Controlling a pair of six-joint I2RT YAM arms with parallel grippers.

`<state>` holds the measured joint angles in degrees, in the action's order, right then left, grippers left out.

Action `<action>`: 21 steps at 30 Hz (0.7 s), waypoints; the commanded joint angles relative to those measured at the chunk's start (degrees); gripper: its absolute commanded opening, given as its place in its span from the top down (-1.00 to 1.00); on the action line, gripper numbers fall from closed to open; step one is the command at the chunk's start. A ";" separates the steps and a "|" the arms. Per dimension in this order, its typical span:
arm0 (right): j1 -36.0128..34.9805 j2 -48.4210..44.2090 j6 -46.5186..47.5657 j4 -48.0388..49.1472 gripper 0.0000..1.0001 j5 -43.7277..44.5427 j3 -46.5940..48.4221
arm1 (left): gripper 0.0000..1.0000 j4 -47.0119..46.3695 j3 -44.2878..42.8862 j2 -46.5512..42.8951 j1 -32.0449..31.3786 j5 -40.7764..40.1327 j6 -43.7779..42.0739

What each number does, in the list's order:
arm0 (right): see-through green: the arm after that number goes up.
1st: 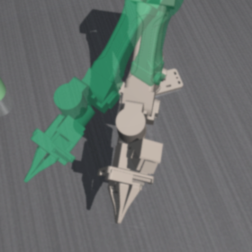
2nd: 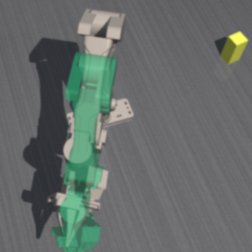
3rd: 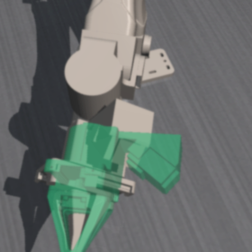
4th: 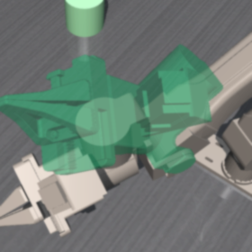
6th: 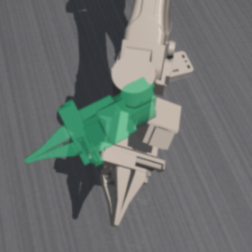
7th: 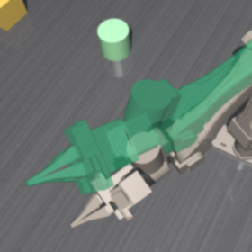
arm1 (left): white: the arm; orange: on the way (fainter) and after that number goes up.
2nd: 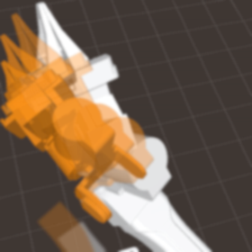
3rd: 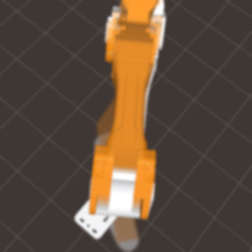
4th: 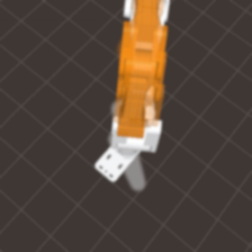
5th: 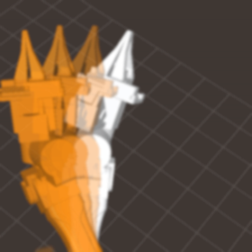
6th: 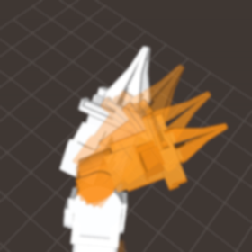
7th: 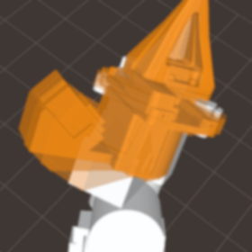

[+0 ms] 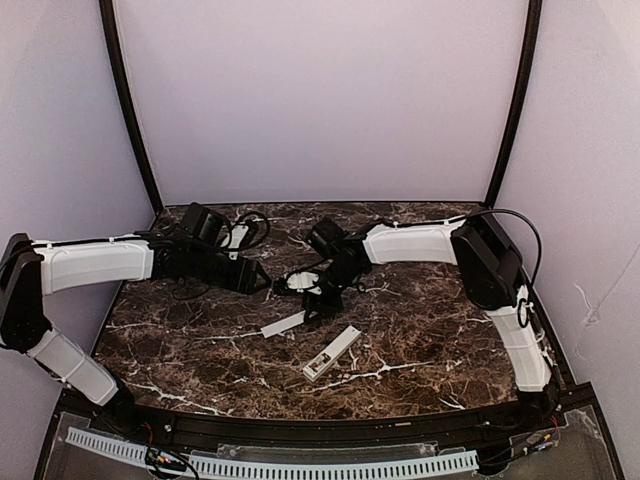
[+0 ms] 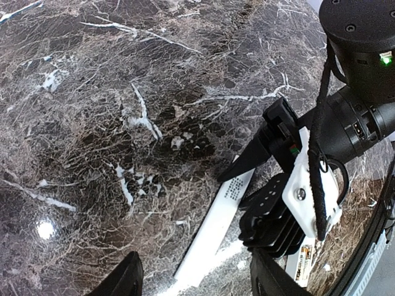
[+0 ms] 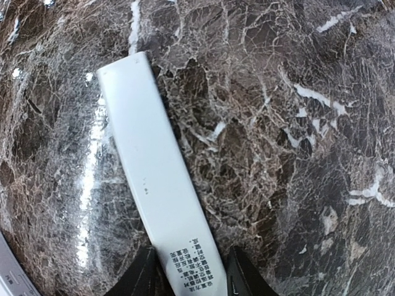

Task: Load the batteries into the remote control
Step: Adjust the battery cover at the center of the board.

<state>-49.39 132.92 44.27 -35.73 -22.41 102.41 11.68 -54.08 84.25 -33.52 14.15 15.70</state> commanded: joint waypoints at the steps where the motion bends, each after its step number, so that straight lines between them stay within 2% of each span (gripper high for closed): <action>1: -1.04 4.29 -0.05 -9.28 0.30 8.90 -3.57 | -0.19 -0.49 1.51 -2.20 0.38 0.34 0.27; 5: -1.67 3.03 -0.01 -9.08 0.45 8.86 -5.07 | -0.19 -1.74 2.00 -2.63 0.38 0.85 0.60; 14: -1.53 -2.60 -0.74 -6.50 0.56 7.44 -5.20 | -0.23 -6.76 6.68 -7.60 -0.22 4.11 -0.84; 21: -0.30 -6.42 -1.38 -4.84 0.59 5.72 -6.76 | -0.25 -6.27 9.74 -11.06 -7.75 -4.54 -6.50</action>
<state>-50.46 128.40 43.62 -37.32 -17.89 98.26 5.85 -46.44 75.07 -37.17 14.26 13.10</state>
